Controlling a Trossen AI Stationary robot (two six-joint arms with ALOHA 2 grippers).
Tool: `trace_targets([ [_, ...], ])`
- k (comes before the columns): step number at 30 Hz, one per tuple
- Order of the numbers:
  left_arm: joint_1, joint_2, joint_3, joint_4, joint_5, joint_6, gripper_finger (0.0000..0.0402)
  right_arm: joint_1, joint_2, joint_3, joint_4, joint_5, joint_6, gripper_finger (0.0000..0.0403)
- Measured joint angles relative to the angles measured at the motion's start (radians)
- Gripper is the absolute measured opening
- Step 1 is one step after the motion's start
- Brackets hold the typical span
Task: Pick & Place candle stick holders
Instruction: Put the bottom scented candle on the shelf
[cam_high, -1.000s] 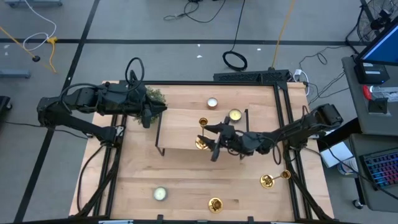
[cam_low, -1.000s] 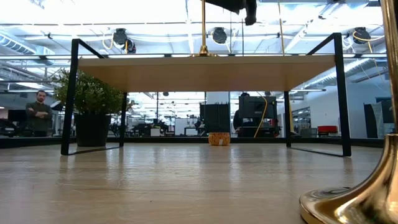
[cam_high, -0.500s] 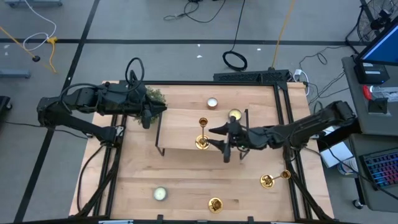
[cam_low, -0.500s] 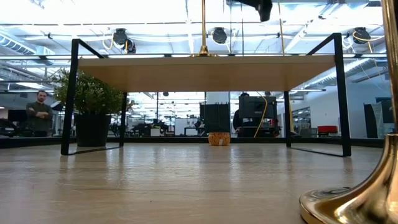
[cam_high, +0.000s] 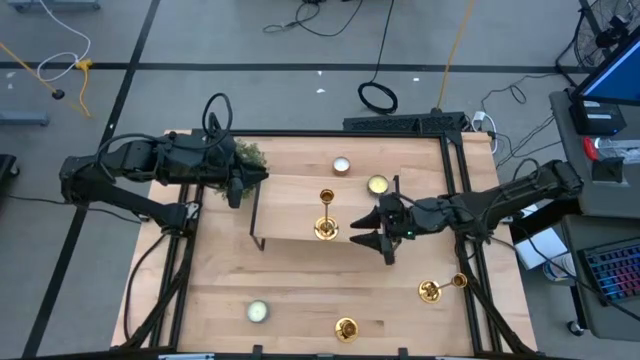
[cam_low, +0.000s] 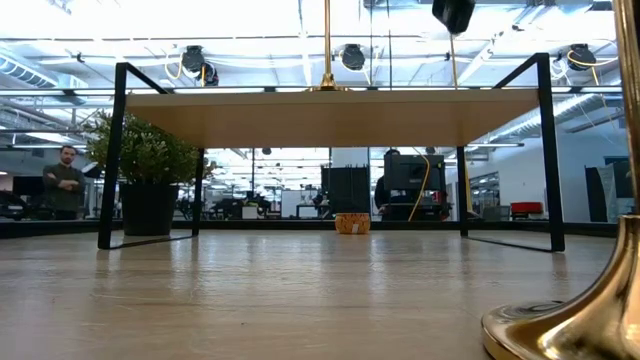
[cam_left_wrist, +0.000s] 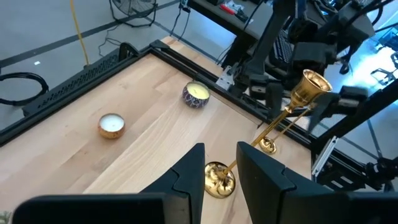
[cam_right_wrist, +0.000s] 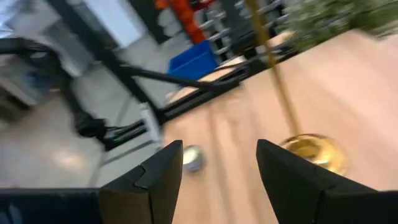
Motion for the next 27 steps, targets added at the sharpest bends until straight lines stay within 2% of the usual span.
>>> trace_targets([
  [7, 0.000, 0.000, 0.000, 0.000, 0.000, 0.007, 0.0097, -0.029, -0.069, 0.000, -0.073, -0.194, 0.103, 0.0200],
  [15, 0.000, 0.000, 0.000, 0.001, 0.000, 0.029, 0.0097, -0.071, -0.178, 0.000, -0.225, -0.279, 0.212, 0.0200],
  [21, 0.000, 0.000, 0.000, 0.012, 0.000, 0.052, 0.0097, -0.101, -0.231, 0.000, -0.270, -0.231, 0.279, 0.0200],
  [27, 0.000, 0.000, 0.000, 0.023, -0.001, 0.074, 0.0097, -0.104, -0.256, 0.000, -0.274, -0.032, 0.238, 0.0200],
])
